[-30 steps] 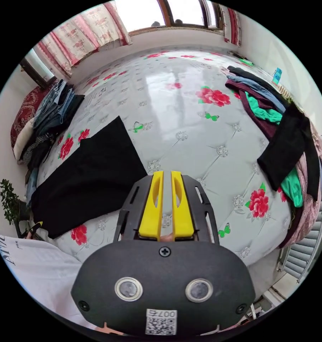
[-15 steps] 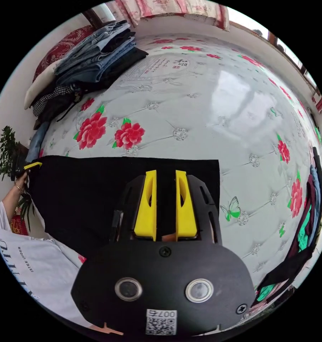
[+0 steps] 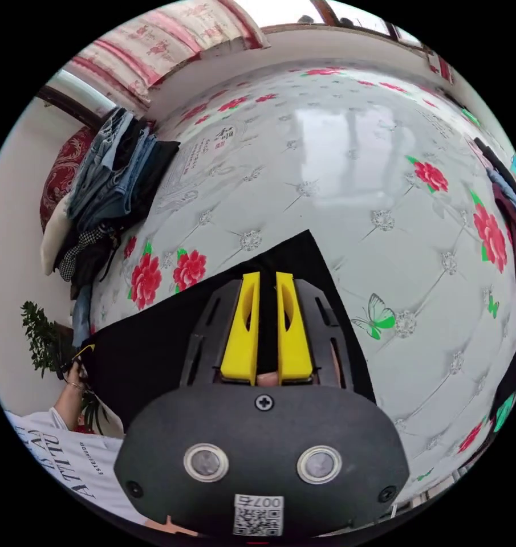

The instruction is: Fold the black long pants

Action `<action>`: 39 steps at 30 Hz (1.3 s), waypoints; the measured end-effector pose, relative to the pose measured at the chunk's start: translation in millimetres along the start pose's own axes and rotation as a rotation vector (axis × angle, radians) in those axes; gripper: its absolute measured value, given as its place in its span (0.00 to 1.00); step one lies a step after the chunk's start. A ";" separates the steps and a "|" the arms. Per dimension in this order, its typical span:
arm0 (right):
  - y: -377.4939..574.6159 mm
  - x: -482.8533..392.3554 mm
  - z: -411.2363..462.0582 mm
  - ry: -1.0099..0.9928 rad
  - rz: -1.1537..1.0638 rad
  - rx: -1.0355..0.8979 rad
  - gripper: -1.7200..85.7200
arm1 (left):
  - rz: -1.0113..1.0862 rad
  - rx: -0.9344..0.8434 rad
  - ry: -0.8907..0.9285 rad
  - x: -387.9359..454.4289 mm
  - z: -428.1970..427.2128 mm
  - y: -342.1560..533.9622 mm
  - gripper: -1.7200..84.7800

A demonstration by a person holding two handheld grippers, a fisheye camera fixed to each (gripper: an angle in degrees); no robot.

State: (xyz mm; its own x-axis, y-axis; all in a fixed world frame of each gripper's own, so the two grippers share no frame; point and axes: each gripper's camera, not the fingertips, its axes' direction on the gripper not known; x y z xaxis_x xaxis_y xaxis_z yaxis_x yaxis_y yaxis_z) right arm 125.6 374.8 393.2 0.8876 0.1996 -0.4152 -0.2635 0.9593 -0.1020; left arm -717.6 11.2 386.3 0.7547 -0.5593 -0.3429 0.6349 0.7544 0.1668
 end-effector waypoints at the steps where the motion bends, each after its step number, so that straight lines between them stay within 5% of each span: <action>1: 11.8 7.3 -14.4 -0.020 0.015 0.031 0.09 | -0.004 0.046 0.024 -10.0 -16.5 12.3 0.01; 6: 158.7 103.3 -125.6 -0.072 0.300 0.187 0.12 | -0.229 0.141 0.187 -72.5 -65.8 75.6 0.01; 12: 302.3 180.5 -152.1 -0.210 0.601 0.259 0.13 | -0.515 0.125 0.278 -151.4 -85.4 134.5 0.03; 20: 316.5 178.6 -121.5 -0.395 0.643 0.466 0.10 | -0.788 0.163 0.441 -233.7 -102.0 168.4 0.10; 25: 280.4 153.8 -108.5 -0.510 0.658 0.378 0.06 | -0.894 0.185 0.464 -280.7 -105.4 184.6 0.12; 28: 224.0 81.3 -131.7 -0.483 0.421 0.320 0.03 | -0.936 0.197 0.479 -303.7 -102.6 188.3 0.14; 33: 134.1 -179.6 -164.3 -0.407 -0.331 0.087 0.02 | -0.976 0.211 0.514 -332.0 -93.8 186.4 0.15; 39: 192.3 -434.2 -70.8 -0.337 -0.930 -0.254 0.02 | -0.975 0.216 0.520 -346.5 -90.7 179.5 0.16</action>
State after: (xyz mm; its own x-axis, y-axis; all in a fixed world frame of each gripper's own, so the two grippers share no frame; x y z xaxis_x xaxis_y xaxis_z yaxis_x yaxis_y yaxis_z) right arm -337.2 458.4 489.8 0.8316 -0.5190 0.1980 0.5464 0.7001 -0.4597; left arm -880.1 371.6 451.2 -0.2081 -0.6285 -0.7494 0.9694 -0.0305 -0.2437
